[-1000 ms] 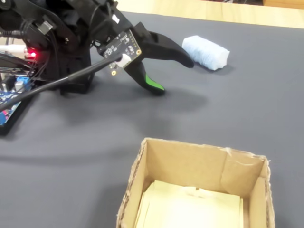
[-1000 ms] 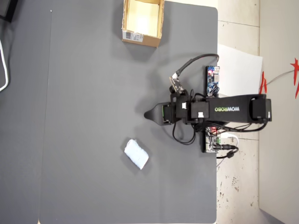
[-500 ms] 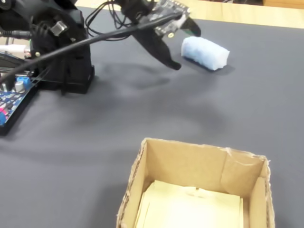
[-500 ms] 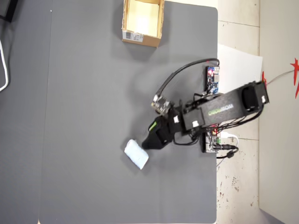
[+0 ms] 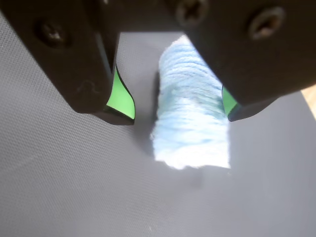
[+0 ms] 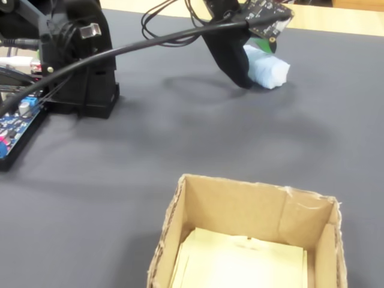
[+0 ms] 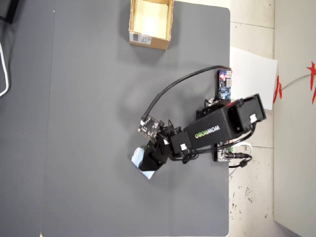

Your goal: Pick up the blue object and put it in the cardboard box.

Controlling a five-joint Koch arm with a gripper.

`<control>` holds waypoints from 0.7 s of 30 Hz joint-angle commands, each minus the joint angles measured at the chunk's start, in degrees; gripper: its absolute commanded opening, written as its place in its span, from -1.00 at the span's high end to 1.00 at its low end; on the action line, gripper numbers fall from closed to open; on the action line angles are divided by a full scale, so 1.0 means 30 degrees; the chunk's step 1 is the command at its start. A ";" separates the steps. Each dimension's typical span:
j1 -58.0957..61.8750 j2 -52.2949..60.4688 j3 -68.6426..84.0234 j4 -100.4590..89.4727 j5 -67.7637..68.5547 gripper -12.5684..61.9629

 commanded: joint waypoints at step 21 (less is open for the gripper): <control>0.0176 -0.1406 -0.1230 -0.1230 0.1348 0.53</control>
